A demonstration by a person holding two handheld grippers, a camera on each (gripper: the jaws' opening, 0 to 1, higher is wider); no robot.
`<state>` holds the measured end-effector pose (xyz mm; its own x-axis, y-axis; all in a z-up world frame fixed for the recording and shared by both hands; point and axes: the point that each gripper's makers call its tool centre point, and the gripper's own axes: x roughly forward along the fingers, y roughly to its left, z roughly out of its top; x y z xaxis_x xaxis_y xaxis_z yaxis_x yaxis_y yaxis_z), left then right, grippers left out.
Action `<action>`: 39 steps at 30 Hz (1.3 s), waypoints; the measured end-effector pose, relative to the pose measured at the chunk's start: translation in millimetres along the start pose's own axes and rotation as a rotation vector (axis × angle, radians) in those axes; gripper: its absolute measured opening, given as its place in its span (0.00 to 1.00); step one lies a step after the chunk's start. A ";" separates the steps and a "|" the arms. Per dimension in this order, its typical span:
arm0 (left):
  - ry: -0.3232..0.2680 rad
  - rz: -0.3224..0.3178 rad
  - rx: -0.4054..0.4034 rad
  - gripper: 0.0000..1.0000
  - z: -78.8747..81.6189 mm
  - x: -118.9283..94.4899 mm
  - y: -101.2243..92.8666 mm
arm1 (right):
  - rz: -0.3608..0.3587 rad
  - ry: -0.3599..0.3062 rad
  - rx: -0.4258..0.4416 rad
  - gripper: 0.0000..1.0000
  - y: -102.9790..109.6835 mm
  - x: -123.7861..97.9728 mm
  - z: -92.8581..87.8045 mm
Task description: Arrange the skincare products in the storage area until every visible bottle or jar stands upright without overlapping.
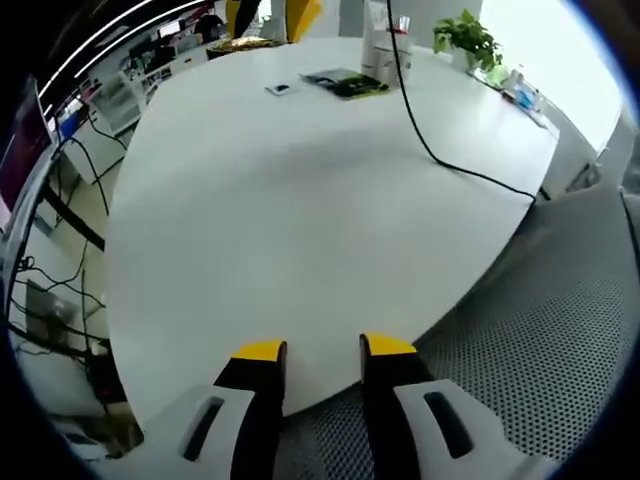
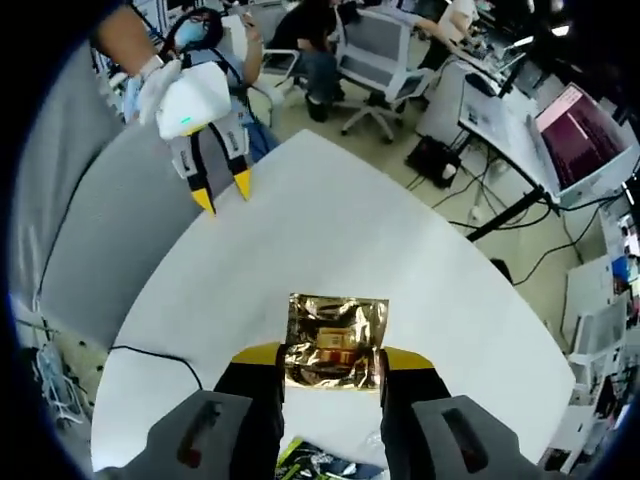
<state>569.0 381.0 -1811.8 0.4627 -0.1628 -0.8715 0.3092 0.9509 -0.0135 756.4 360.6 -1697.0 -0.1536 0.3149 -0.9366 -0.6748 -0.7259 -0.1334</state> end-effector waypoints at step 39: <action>-0.271 -0.790 -0.468 0.32 97.8 -66.7 -111.4 | -0.068 -0.061 -0.065 0.34 143.2 -42.1 -7.6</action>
<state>584.9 260.2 -1704.2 0.4573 -0.8020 -0.3843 0.2783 0.5395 -0.7947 671.8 238.8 -1679.1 -0.1543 0.4000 -0.9034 -0.6373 -0.7390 -0.2184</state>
